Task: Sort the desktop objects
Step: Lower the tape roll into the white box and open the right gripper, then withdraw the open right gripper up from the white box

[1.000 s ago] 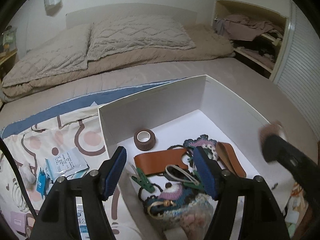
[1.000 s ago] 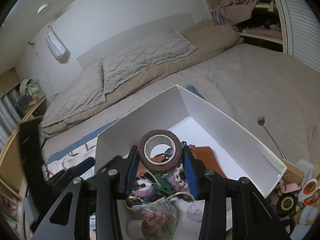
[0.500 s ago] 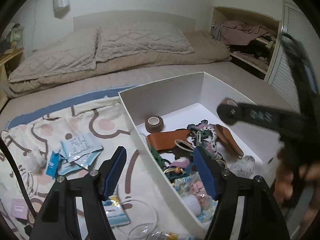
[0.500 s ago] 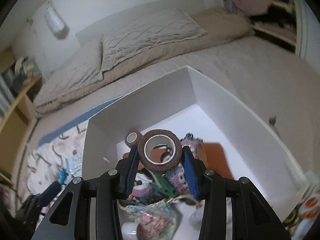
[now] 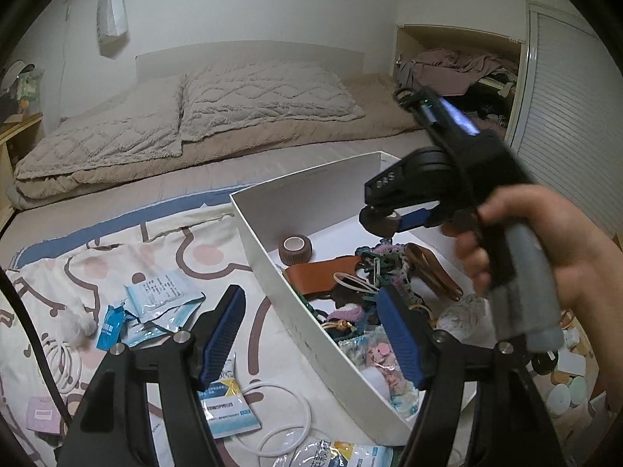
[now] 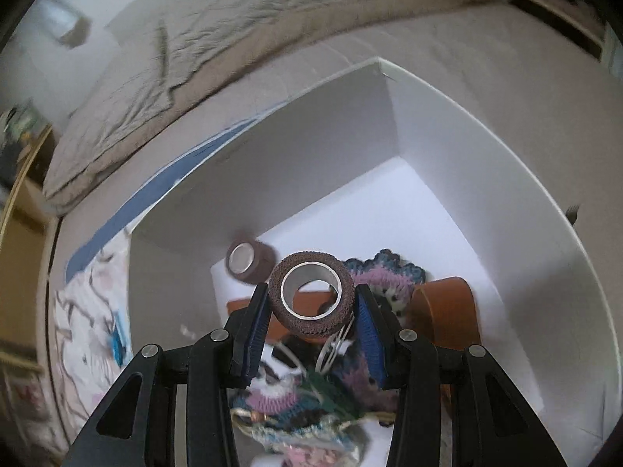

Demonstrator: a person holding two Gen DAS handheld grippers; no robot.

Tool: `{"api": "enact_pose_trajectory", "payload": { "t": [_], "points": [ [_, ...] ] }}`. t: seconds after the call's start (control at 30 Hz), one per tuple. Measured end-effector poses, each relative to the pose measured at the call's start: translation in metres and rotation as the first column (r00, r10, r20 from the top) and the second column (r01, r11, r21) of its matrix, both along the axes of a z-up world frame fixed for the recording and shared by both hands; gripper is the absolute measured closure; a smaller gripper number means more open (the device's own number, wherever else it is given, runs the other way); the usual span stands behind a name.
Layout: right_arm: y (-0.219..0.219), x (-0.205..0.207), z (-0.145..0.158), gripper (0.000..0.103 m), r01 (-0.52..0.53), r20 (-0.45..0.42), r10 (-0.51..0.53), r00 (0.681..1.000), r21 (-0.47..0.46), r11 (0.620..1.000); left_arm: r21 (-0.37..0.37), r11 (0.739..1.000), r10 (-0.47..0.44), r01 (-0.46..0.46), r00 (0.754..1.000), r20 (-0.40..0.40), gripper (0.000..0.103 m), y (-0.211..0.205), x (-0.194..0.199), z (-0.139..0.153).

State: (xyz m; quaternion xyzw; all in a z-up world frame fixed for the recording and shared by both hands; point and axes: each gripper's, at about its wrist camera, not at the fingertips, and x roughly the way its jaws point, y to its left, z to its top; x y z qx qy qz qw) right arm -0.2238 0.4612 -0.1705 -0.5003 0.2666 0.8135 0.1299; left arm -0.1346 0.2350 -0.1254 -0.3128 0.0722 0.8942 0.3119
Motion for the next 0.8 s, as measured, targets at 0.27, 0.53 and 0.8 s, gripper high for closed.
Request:
{"api": "enact_pose_trajectory", "payload": {
  "t": [0.27,0.53,0.8],
  "points": [
    [0.021,-0.018,-0.007,0.059,0.061,0.056,-0.061,0.997,0.007,0.998,0.0,1.0,0.004,-0.004,1.0,-0.009,0.033,-0.003,-0.007,-0.004],
    [0.022,-0.03,-0.008,0.059,0.018,0.084,-0.026,0.996,0.092,0.996,0.011,1.0,0.015,-0.015,1.0,-0.009,0.033,-0.008,-0.011,-0.009],
    [0.028,-0.039,-0.013,0.045,0.054,0.03,-0.056,0.998,0.061,0.997,0.01,1.0,0.018,-0.018,1.0,0.004,0.033,-0.012,-0.013,-0.013]
  ]
}}
